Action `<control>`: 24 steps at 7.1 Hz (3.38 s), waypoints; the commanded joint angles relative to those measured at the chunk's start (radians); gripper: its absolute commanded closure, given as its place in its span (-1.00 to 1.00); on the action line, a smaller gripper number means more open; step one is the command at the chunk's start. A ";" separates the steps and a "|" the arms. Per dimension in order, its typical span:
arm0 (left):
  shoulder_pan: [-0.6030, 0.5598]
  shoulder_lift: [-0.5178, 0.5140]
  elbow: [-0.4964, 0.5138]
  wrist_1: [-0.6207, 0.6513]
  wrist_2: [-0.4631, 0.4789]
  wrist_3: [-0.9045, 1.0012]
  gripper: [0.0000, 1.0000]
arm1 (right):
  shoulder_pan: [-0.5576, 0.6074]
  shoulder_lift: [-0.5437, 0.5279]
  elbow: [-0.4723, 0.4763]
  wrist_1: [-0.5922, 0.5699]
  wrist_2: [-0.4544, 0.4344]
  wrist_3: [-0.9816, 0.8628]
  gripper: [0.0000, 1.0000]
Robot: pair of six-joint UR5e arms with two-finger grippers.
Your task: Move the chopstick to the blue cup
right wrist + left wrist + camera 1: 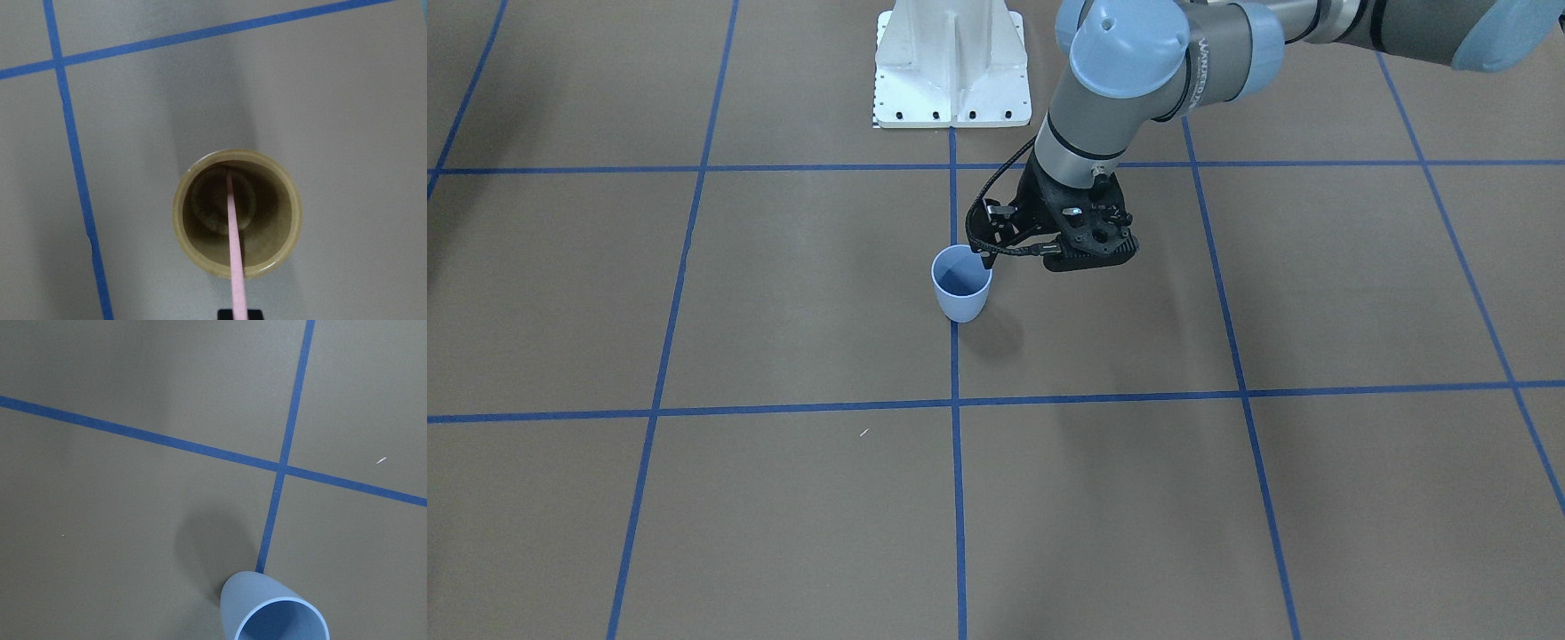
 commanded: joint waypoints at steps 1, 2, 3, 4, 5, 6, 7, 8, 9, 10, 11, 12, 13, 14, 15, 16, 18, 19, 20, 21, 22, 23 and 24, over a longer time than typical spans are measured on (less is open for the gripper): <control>0.000 0.018 -0.024 -0.001 0.000 0.001 -0.97 | 0.089 -0.008 0.084 -0.068 0.014 -0.010 1.00; 0.000 0.024 -0.027 -0.001 0.000 0.001 -0.97 | 0.118 -0.003 0.160 -0.204 0.017 -0.036 1.00; 0.000 0.026 -0.027 -0.001 0.000 0.002 -0.97 | 0.152 0.000 0.229 -0.322 0.017 -0.085 1.00; 0.000 0.029 -0.026 -0.001 0.000 0.004 -0.96 | 0.174 0.000 0.288 -0.401 0.015 -0.101 1.00; -0.002 0.047 -0.041 -0.014 -0.001 0.005 -0.97 | 0.183 -0.002 0.364 -0.482 0.015 -0.101 1.00; -0.015 0.097 -0.109 -0.016 -0.003 0.014 -0.97 | 0.183 0.026 0.435 -0.560 0.014 -0.099 1.00; -0.070 0.143 -0.165 -0.014 -0.009 0.026 -0.97 | 0.153 0.053 0.472 -0.575 0.020 -0.098 1.00; -0.103 0.194 -0.224 -0.008 -0.005 0.103 -0.97 | 0.078 0.116 0.465 -0.576 0.087 -0.079 1.00; -0.148 0.231 -0.239 -0.005 -0.008 0.199 -0.96 | 0.003 0.192 0.462 -0.578 0.104 -0.011 1.00; -0.179 0.268 -0.239 -0.005 -0.008 0.297 -0.97 | -0.092 0.280 0.471 -0.575 0.121 0.145 1.00; -0.195 0.306 -0.239 -0.007 -0.008 0.380 -0.97 | -0.172 0.385 0.472 -0.576 0.126 0.300 1.00; -0.206 0.329 -0.237 -0.008 -0.009 0.385 -0.97 | -0.250 0.484 0.471 -0.578 0.129 0.465 1.00; -0.230 0.382 -0.252 -0.011 -0.012 0.430 -0.97 | -0.339 0.580 0.474 -0.578 0.129 0.652 1.00; -0.256 0.450 -0.271 -0.010 -0.012 0.552 -0.97 | -0.431 0.671 0.474 -0.576 0.129 0.832 1.00; -0.288 0.487 -0.269 -0.008 -0.012 0.621 -0.97 | -0.535 0.764 0.472 -0.575 0.127 1.005 1.00; -0.296 0.525 -0.263 -0.010 -0.012 0.657 -0.97 | -0.635 0.847 0.466 -0.572 0.124 1.145 1.00; -0.302 0.544 -0.248 -0.028 0.000 0.672 -0.97 | -0.798 0.954 0.404 -0.453 0.123 1.351 1.00; -0.305 0.547 -0.248 -0.028 0.000 0.663 -0.97 | -0.867 0.978 0.315 -0.285 0.118 1.480 1.00; -0.319 0.547 -0.243 -0.028 -0.001 0.663 -0.97 | -0.907 1.003 0.245 -0.197 0.116 1.513 1.00; -0.319 0.547 -0.243 -0.028 -0.005 0.665 -0.97 | -0.932 1.049 0.182 -0.195 0.113 1.515 1.00; -0.319 0.547 -0.243 -0.028 -0.008 0.662 -0.97 | -0.956 1.051 0.161 -0.193 0.112 1.510 1.00; -0.319 0.547 -0.243 -0.028 -0.011 0.660 -0.97 | -0.967 1.052 0.140 -0.193 0.113 1.505 1.00; -0.321 0.546 -0.249 -0.028 -0.011 0.659 -0.97 | -0.969 1.055 0.140 -0.193 0.115 1.505 1.00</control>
